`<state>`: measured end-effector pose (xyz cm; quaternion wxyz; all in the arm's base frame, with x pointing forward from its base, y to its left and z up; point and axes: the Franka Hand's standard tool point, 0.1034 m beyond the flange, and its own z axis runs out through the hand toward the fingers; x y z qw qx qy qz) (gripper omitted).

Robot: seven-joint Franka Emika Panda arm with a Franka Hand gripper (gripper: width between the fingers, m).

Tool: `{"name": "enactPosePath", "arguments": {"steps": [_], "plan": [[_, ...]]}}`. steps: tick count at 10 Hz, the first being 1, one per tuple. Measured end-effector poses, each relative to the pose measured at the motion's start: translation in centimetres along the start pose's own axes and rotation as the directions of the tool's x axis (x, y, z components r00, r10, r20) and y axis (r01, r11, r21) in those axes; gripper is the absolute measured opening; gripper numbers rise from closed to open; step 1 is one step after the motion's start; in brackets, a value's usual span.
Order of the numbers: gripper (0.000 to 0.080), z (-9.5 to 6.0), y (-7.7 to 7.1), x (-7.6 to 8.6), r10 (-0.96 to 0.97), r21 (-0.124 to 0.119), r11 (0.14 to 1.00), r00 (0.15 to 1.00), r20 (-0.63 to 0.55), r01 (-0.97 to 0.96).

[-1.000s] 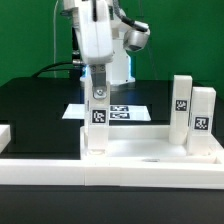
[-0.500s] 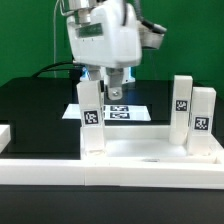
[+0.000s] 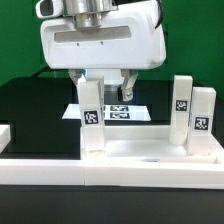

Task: Assemble desk

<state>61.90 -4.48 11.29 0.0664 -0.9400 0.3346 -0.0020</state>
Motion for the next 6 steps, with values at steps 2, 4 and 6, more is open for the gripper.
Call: {"name": "enactPosePath", "arguments": {"steps": [2, 4, 6], "plan": [[0.0649, -0.34, -0.47, 0.38, -0.296, -0.045, 0.954, 0.955, -0.011, 0.295], [0.0649, -0.05, -0.76, 0.13, -0.369, -0.044, 0.929, 0.929, -0.005, 0.368], [0.056, -0.04, -0.74, 0.14, -0.34, -0.043, 0.94, 0.941, -0.006, 0.339]]}}
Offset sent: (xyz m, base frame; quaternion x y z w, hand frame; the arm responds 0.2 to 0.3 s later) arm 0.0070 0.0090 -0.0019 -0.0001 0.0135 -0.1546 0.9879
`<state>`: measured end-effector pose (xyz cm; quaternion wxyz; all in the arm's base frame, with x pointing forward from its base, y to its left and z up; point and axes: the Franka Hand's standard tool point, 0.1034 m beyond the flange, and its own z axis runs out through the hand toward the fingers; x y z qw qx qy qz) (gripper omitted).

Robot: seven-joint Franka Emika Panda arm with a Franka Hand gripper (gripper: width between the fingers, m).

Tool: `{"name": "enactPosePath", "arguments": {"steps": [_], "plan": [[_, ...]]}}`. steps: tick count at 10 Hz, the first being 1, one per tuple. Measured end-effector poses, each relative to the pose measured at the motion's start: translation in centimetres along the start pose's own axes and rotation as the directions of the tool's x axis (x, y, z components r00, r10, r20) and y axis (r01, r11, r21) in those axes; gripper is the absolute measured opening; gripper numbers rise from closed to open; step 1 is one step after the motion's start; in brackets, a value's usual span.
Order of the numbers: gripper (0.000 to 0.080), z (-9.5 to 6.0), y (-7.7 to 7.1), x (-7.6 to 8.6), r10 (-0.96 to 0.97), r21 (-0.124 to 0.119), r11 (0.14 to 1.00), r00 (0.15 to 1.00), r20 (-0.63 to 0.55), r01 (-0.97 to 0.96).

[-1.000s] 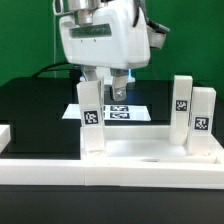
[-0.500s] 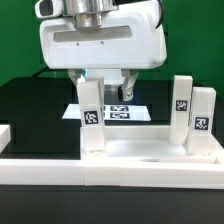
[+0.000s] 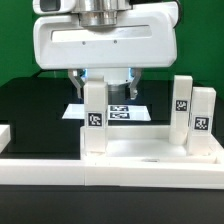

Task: Assemble desk

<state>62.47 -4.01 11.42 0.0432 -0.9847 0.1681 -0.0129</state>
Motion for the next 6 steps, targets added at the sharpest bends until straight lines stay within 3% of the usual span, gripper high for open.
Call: {"name": "enactPosePath", "arguments": {"steps": [1, 2, 3, 6], "plan": [[0.0412, 0.0, 0.02, 0.01, 0.0, 0.0, 1.0, 1.0, 0.0, 0.0], [0.0412, 0.01, 0.09, 0.0, 0.048, -0.001, 0.999, 0.999, 0.0, -0.048], [0.0304, 0.07, 0.47, -0.01, 0.122, -0.004, 0.993, 0.993, 0.001, -0.122], [0.0298, 0.29, 0.17, -0.26, 0.449, -0.001, 0.894, 0.894, -0.006, -0.449]]}}
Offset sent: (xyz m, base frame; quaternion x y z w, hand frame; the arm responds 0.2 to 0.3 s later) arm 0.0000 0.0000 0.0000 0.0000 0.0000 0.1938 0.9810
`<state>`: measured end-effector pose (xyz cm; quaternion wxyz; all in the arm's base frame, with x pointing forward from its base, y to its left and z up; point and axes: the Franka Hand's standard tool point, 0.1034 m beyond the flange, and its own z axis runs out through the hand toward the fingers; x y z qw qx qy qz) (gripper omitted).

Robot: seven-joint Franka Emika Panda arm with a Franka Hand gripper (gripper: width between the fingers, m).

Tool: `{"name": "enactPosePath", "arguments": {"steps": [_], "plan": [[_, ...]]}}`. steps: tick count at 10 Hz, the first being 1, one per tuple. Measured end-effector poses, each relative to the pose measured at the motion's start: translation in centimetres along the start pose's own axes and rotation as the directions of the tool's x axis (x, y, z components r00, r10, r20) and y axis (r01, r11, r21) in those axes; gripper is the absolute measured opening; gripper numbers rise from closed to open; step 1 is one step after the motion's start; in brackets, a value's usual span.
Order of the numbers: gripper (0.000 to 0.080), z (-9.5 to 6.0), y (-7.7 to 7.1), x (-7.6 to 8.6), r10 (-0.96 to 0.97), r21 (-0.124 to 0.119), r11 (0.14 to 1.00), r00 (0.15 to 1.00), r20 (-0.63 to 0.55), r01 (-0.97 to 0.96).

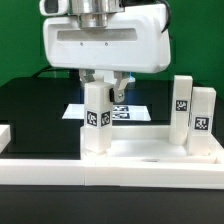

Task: Assemble desk

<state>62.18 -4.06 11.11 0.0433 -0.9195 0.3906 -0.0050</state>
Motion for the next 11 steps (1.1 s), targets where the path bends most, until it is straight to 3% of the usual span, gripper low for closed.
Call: {"name": "enactPosePath", "arguments": {"steps": [2, 4, 5, 6, 7, 9, 11], "plan": [[0.0295, 0.1, -0.2, -0.1, 0.299, 0.027, 0.954, 0.954, 0.019, -0.299], [0.0294, 0.1, -0.5, 0.0, 0.594, 0.075, 0.796, 0.799, 0.093, -0.601], [0.0294, 0.1, -0.3, 0.2, 0.654, 0.095, 0.744, 0.75, 0.103, -0.662], [0.0371, 0.2, -0.4, 0.1, 0.691, 0.088, 0.709, 0.715, 0.107, -0.699], [0.0371, 0.2, -0.4, 0.1, 0.677, 0.09, 0.723, 0.729, 0.105, -0.685], [0.0619, 0.4, 0.3, -0.1, 0.431, 0.08, 0.895, 0.898, 0.09, -0.438], [0.064, 0.5, 1.2, 0.2, 0.221, 0.1, 0.969, 0.973, 0.067, -0.226]]}}
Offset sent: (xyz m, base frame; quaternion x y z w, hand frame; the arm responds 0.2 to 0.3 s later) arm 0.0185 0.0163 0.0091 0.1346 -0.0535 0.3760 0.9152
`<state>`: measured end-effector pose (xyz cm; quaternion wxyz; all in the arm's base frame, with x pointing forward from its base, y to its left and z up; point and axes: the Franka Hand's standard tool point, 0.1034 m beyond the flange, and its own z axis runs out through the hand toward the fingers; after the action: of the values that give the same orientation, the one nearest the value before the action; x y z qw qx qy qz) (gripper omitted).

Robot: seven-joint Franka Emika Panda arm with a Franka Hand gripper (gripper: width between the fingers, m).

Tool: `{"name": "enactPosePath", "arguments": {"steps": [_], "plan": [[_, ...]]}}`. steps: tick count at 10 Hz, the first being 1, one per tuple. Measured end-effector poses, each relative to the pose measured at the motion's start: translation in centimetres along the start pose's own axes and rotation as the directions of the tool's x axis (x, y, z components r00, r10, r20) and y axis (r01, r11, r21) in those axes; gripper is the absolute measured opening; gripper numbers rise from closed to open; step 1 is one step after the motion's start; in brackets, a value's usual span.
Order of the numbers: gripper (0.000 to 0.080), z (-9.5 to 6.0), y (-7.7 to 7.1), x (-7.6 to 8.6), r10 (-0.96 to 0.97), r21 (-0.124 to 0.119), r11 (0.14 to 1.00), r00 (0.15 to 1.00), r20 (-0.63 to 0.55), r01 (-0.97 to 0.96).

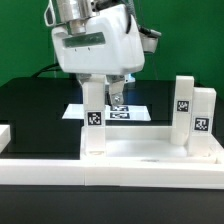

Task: Assemble desk

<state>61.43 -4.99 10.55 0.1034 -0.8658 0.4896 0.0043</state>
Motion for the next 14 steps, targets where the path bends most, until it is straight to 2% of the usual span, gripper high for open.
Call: {"name": "enactPosePath", "arguments": {"steps": [1, 2, 4, 6, 7, 9, 10, 11, 12, 14], "plan": [[0.0648, -0.4, 1.1, 0.7, 0.006, 0.035, 0.999, 0.998, -0.064, -0.004], [0.0648, -0.3, 1.5, 0.5, -0.078, 0.014, 0.997, 0.995, -0.062, 0.079], [0.0649, -0.3, 1.5, 0.6, -0.225, 0.003, 0.974, 0.972, -0.067, 0.226], [0.0649, -0.4, 0.7, 0.3, -0.546, -0.078, 0.837, 0.836, -0.051, 0.542], [0.0649, 0.0, 0.5, -0.2, -0.634, -0.097, 0.772, 0.773, -0.036, 0.628], [0.0637, 0.2, 0.7, -0.1, -0.642, -0.099, 0.765, 0.766, -0.037, 0.636], [0.0482, 0.2, 0.7, -0.1, -0.634, -0.099, 0.772, 0.772, -0.038, 0.628], [0.0482, 0.2, 0.7, 0.0, -0.63, -0.099, 0.775, 0.776, -0.038, 0.624], [0.0301, 0.2, 0.7, 0.0, -0.603, -0.098, 0.796, 0.797, -0.042, 0.597], [0.0287, 0.2, 0.7, 0.0, -0.472, -0.088, 0.88, 0.88, -0.056, 0.467]]}}
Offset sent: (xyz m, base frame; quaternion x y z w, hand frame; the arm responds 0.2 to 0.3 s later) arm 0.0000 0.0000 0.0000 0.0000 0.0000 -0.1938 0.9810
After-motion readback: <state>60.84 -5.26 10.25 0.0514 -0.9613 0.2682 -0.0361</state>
